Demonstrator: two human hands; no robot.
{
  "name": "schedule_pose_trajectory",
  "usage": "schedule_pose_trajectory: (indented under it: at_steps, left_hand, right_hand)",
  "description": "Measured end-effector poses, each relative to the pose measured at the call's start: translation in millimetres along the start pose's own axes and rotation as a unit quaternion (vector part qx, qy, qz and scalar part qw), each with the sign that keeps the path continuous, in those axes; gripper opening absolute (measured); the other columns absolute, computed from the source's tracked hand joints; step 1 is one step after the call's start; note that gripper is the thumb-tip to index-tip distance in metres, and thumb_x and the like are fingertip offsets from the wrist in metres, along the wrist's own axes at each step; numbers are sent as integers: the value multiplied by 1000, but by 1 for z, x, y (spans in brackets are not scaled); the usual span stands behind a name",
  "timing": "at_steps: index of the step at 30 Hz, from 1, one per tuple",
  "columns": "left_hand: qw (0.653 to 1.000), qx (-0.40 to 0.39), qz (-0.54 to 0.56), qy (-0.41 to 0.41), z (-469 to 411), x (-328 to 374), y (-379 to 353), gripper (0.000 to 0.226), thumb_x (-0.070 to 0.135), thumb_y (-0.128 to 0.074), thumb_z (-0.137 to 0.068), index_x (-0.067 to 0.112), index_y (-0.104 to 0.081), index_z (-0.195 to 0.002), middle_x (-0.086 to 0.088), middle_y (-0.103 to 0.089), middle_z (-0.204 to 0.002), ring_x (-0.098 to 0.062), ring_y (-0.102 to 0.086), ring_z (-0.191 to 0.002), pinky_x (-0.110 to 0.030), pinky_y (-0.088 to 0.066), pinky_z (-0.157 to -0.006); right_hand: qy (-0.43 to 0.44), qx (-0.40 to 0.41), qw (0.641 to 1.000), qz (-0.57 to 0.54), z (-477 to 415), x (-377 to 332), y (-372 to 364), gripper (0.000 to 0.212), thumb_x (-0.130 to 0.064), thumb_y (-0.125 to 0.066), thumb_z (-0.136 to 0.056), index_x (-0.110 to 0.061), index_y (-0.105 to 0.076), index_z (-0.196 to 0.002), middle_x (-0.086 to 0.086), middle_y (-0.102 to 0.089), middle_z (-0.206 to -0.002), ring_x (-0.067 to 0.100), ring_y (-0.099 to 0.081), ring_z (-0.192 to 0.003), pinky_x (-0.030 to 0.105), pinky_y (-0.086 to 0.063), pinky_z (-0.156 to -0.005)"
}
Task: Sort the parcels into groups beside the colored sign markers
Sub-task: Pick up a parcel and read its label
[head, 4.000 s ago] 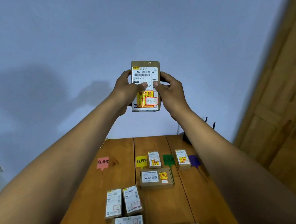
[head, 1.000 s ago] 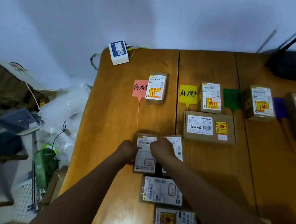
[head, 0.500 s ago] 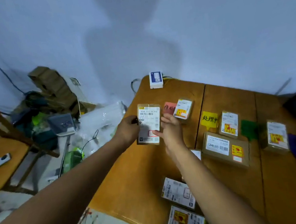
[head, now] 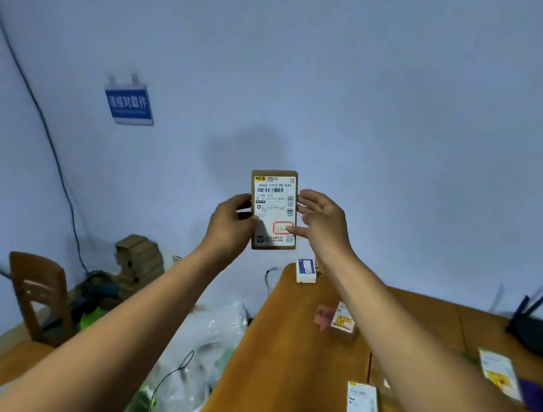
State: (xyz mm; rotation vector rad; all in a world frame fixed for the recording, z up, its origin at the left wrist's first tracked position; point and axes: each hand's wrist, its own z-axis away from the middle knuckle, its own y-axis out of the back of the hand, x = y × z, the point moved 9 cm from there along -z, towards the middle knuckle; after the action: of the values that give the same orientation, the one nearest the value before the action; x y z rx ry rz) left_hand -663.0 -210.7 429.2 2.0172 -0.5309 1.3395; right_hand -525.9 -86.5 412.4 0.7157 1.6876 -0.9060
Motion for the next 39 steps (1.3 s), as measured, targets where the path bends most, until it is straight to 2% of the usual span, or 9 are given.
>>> schedule_pose_trajectory:
  at_steps: [5,7,9,12,16,23,29,35,39]
  left_hand:
    - [998,21,13,-58,9,70,6,41,4,-57,-96,16,-57,-135,-4,-66,-130,-26,-64,-119,-50,-58,-91]
    - [996,26,30,-76,8,94,-1,38,5,-59,-97,17,-58,-133,-2,-67,-128,-23,-65,-116,-46,-60,-90]
    - [994,27,53,-89,3,120,-12,36,5,-59,-97,16,-58,-131,0,-67,-124,-20,-67,-112,-36,-62,-82]
    - [992,10,67,-107,-9,161,-35,37,3,-60,-96,15,-56,-131,2,-67,-120,-14,-67,-103,-28,-62,-70]
    - [988,-5,68,-136,-20,201,-70,47,3,-67,-92,12,-53,-136,-4,-67,-124,-23,-67,-111,-47,-61,-85]
    - [981,7,75,-178,-29,237,-121,46,3,-69,-89,15,-56,-132,-2,-68,-122,-21,-67,-112,-48,-60,-88]
    - [975,20,96,-197,-26,248,-145,47,1,-69,-89,16,-58,-132,2,-68,-121,-12,-66,-107,-39,-59,-90]
    - [969,-13,86,-232,-28,260,-155,48,10,-72,-88,17,-59,-134,4,-67,-122,-7,-64,-109,-33,-59,-91]
    - [956,-35,84,-278,-13,261,-150,48,21,-73,-88,30,-59,-133,4,-60,-131,-10,-58,-121,-32,-60,-88]
  right_hand:
    - [91,-17,994,53,14,-80,5,57,17,-36,-88,-20,-59,-125,1,-63,-133,10,-63,-112,21,-59,-65]
    - [126,-26,989,72,20,-107,15,60,19,-37,-86,-22,-58,-125,-1,-63,-134,6,-63,-109,14,-55,-63]
    - [155,-34,984,76,22,-132,30,61,20,-39,-86,-24,-58,-124,-2,-63,-134,10,-61,-118,12,-53,-63]
    - [183,-49,980,66,20,-167,55,58,16,-44,-89,-29,-56,-123,-6,-62,-134,10,-59,-124,18,-54,-67]
    - [214,-35,975,50,11,-207,98,58,17,-47,-87,-28,-58,-123,-6,-64,-133,9,-61,-123,20,-53,-67]
    - [247,-17,967,54,0,-239,153,58,17,-48,-87,-29,-58,-120,-6,-67,-128,8,-63,-120,25,-54,-72]
    - [254,17,965,56,0,-248,177,55,18,-46,-88,-23,-57,-124,-2,-66,-131,9,-64,-117,22,-55,-67]
    - [247,71,965,55,-3,-250,197,47,9,-56,-90,-16,-59,-129,2,-66,-128,21,-64,-118,42,-62,-84]
    - [220,70,973,3,1,-237,189,33,1,-59,-93,-7,-63,-125,5,-75,-116,22,-73,-103,43,-61,-88]
